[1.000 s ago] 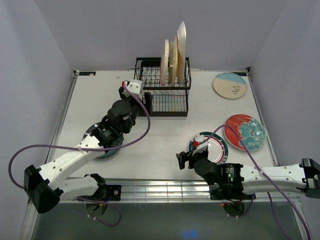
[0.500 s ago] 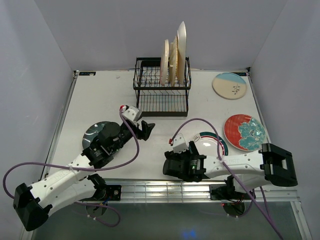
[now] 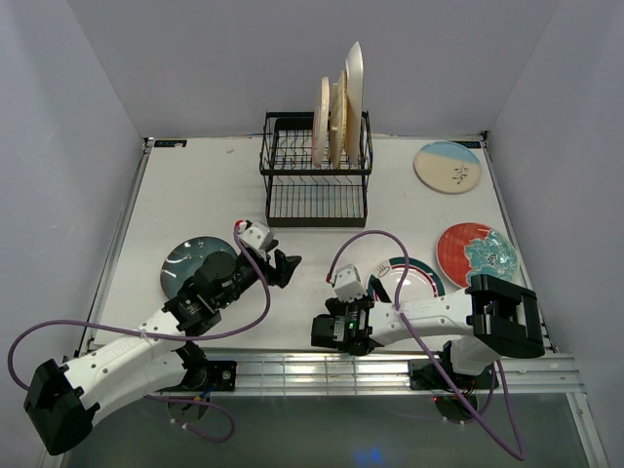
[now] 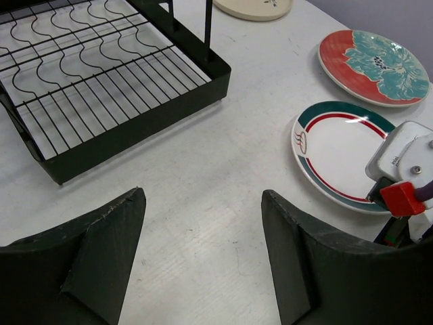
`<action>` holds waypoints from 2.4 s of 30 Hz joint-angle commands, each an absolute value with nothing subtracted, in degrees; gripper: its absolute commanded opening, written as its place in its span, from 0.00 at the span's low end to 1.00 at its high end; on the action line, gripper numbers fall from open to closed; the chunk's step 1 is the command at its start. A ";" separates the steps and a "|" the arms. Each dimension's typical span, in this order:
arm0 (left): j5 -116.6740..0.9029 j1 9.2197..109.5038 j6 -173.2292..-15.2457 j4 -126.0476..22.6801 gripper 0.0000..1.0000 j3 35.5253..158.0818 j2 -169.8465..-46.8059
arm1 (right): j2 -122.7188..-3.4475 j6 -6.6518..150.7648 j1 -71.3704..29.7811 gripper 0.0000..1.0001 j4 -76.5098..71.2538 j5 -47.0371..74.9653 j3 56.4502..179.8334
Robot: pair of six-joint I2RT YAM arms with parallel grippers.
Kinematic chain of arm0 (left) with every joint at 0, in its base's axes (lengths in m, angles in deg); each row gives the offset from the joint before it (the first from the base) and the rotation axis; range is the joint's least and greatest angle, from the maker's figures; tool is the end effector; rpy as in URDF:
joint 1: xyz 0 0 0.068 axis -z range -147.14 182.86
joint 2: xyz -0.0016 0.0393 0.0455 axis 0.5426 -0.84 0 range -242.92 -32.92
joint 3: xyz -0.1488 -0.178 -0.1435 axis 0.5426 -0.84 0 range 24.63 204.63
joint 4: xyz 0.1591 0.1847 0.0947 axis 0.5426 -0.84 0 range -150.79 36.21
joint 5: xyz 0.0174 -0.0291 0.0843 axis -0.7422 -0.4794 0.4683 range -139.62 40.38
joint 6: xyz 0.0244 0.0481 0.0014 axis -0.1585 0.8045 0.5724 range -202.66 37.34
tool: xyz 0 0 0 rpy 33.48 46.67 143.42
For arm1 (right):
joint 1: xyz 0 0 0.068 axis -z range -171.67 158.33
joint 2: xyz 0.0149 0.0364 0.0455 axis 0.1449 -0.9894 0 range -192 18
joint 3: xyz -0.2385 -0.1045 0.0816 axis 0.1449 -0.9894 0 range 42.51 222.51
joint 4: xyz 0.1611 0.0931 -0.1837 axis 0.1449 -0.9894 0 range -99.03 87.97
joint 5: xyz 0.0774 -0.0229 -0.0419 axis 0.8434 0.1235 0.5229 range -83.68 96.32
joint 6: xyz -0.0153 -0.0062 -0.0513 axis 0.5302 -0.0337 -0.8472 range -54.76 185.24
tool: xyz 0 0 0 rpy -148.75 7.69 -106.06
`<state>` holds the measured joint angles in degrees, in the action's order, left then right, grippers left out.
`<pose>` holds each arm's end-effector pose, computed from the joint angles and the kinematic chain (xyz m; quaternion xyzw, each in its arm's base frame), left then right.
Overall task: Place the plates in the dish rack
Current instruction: Pick up the plate from the corner of the board.
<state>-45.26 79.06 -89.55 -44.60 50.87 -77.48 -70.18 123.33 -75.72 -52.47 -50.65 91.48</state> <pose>0.1345 -0.1363 0.2612 0.2326 0.7246 -0.2637 0.5927 0.0546 0.2357 0.1757 -0.1960 0.8568 -0.1521 0.4521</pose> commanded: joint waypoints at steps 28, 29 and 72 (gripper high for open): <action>-45.23 77.77 -90.30 -41.92 0.79 49.68 -74.49 | -89.13 118.86 -67.25 0.46 -53.80 -49.84 98.76; -45.14 77.77 -90.22 -41.92 0.79 49.60 -74.49 | -89.40 118.77 -67.25 0.42 -53.89 -49.93 99.19; -35.05 77.25 -90.57 -45.97 0.78 49.60 -63.86 | -55.06 87.16 -86.41 0.08 -6.36 -54.42 85.84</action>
